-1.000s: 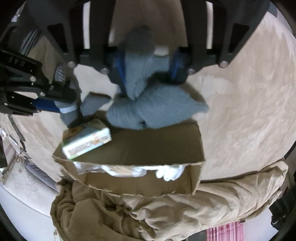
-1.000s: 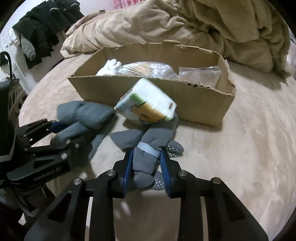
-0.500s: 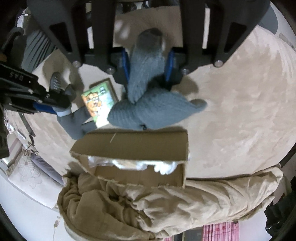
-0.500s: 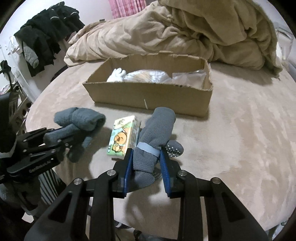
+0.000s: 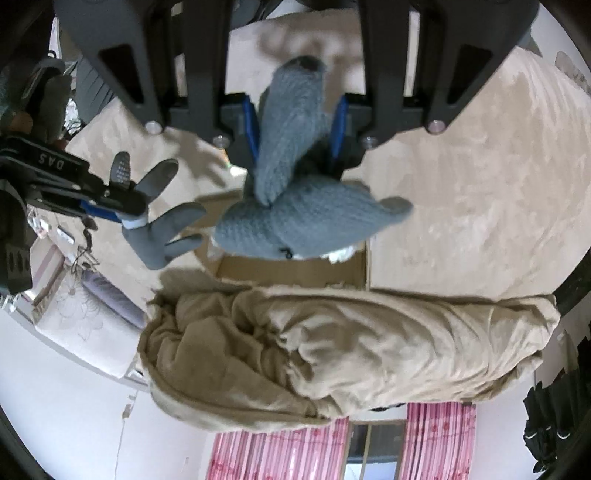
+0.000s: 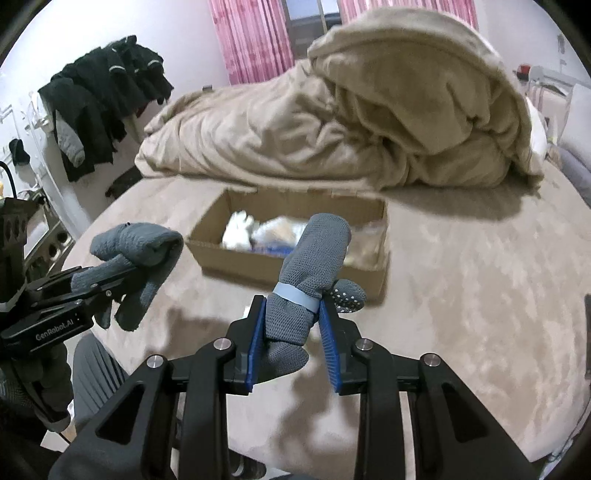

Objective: Organize objects
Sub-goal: 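Lower the grey gloves and grey socks into the box and release them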

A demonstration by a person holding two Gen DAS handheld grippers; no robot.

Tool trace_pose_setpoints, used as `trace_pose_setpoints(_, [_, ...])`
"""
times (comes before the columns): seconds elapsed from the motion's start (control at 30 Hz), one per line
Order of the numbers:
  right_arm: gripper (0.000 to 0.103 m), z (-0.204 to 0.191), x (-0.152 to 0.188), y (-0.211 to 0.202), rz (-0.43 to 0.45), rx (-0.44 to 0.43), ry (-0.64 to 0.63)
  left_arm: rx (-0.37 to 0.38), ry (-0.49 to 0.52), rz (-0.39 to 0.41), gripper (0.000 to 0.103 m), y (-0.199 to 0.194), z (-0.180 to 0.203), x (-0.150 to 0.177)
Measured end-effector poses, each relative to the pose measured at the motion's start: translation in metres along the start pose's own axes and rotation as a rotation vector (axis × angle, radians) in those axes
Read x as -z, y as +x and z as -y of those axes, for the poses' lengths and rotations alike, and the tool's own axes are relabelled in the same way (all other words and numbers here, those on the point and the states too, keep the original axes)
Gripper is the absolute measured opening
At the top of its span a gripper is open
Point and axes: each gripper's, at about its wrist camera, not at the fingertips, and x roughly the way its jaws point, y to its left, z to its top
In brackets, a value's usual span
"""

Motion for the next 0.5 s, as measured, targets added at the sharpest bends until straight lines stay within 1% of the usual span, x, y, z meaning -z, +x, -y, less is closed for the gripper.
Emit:
trace_pose_setpoints(0.27, [0.03, 0.0, -0.029, -0.003, 0.061, -0.003, -0.015, -0.004, -0.007, 0.032, 0.032, 0.004, -0.008, -0.028])
trace_pose_setpoints(0.5, [0.03, 0.001, -0.048, 0.014, 0.08, -0.016, -0.024, -0.008, -0.002, 0.046, 0.032, 0.02, -0.016, -0.047])
